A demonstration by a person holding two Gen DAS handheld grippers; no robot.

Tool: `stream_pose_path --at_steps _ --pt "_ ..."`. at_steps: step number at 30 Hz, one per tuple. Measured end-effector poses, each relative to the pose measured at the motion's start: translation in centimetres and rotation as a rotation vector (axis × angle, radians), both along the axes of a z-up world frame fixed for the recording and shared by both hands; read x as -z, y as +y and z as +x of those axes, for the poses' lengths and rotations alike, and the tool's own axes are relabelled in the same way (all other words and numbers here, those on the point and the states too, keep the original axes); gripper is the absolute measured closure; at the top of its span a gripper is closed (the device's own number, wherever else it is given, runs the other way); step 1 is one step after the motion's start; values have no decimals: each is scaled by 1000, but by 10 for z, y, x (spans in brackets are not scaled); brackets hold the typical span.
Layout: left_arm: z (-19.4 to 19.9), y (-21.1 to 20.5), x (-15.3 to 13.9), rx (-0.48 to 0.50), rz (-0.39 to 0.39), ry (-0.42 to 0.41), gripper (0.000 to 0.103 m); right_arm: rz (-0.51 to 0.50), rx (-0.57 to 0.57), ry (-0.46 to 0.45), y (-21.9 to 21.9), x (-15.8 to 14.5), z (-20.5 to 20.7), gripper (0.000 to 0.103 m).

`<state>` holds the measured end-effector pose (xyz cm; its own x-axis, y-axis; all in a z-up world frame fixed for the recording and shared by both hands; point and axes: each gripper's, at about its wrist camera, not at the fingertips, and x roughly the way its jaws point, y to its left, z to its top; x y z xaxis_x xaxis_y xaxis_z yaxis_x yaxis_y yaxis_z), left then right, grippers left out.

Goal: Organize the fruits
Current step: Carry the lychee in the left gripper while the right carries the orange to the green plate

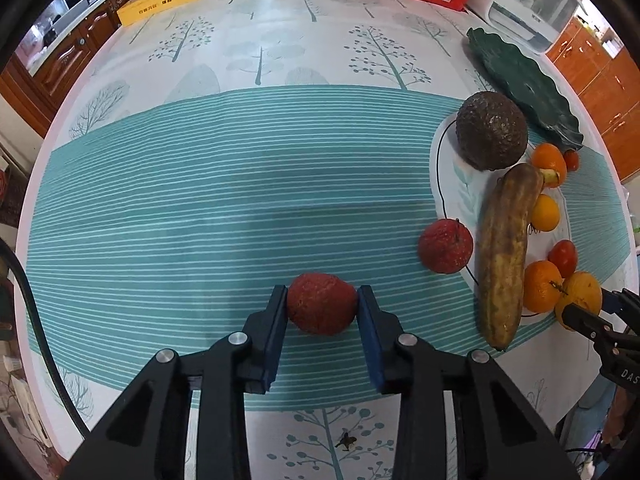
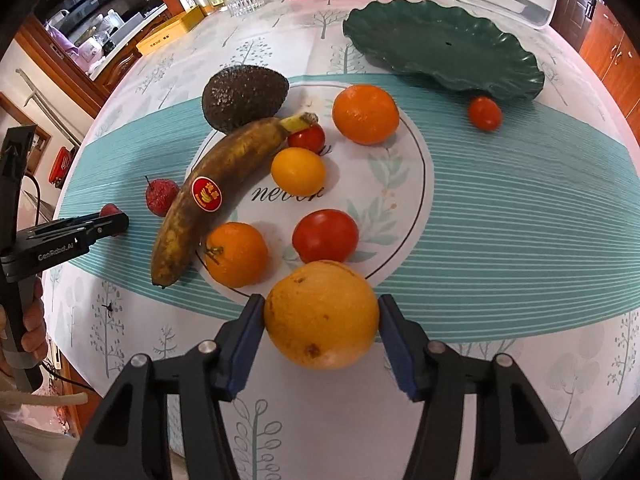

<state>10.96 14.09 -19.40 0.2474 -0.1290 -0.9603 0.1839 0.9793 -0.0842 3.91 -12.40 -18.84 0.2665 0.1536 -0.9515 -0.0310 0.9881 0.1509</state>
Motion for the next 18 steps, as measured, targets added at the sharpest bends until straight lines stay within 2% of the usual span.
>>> stream_pose_path --at_steps 5,10,14,18 --pt "-3 1 -2 3 -18 -5 71 -11 -31 -14 5 -1 -3 48" --pt "-12 -1 -18 27 -61 -32 71 -52 -59 -20 16 -7 -8 48" --pt "-17 -19 -39 93 -41 -71 72 -76 -53 -24 21 -18 -11 48" --pt "-21 -43 -66 176 -54 -115 72 -88 -41 -50 20 -36 -12 48"
